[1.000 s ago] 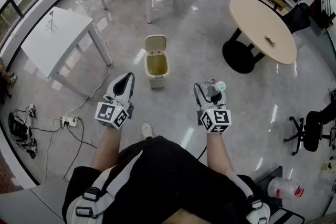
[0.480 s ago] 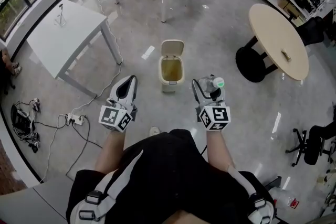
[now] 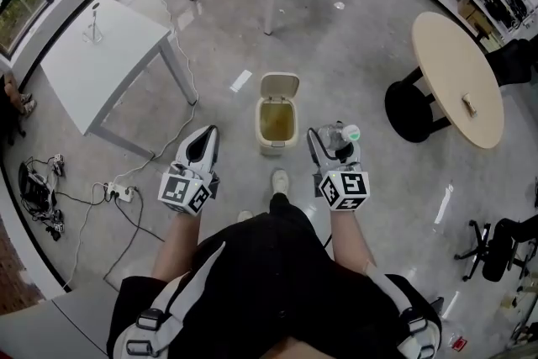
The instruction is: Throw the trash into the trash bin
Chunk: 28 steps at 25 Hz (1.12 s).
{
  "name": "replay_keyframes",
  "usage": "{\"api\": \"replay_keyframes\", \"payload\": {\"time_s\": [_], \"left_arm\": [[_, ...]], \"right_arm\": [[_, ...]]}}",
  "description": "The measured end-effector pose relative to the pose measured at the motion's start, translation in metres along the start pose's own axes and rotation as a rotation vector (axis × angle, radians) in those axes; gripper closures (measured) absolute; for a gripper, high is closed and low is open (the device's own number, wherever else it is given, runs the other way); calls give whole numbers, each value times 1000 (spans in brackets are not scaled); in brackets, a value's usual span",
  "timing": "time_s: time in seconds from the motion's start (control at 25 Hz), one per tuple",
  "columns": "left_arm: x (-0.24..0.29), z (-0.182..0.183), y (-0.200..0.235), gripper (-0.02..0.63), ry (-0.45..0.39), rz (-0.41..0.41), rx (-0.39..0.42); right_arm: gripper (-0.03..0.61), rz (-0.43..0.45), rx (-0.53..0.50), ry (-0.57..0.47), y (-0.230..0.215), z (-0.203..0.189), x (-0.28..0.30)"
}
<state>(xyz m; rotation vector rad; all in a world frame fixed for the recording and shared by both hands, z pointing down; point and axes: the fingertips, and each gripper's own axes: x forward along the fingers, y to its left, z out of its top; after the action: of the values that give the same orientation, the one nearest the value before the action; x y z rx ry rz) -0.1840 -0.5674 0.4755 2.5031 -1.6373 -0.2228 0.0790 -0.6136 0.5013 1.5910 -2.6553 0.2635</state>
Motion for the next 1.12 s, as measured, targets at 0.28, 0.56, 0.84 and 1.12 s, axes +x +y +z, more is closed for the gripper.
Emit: {"api": "replay_keyframes", "payload": {"time_s": [0.28,0.56,0.84,1.12], "left_arm": [[86,1,7,612,-17,32,12],[167,-4,2,612,-23,23,29],[200,-24,12,612,29,38,6],[211,-50,40,612,88,65,-25]], "right_arm": [[250,109,12,-14,-41,18,77],[250,186,13,-10,-81,23,129],[250,235,19,50,-91,11,168],[250,270,7,133,-75,-19,202]]}}
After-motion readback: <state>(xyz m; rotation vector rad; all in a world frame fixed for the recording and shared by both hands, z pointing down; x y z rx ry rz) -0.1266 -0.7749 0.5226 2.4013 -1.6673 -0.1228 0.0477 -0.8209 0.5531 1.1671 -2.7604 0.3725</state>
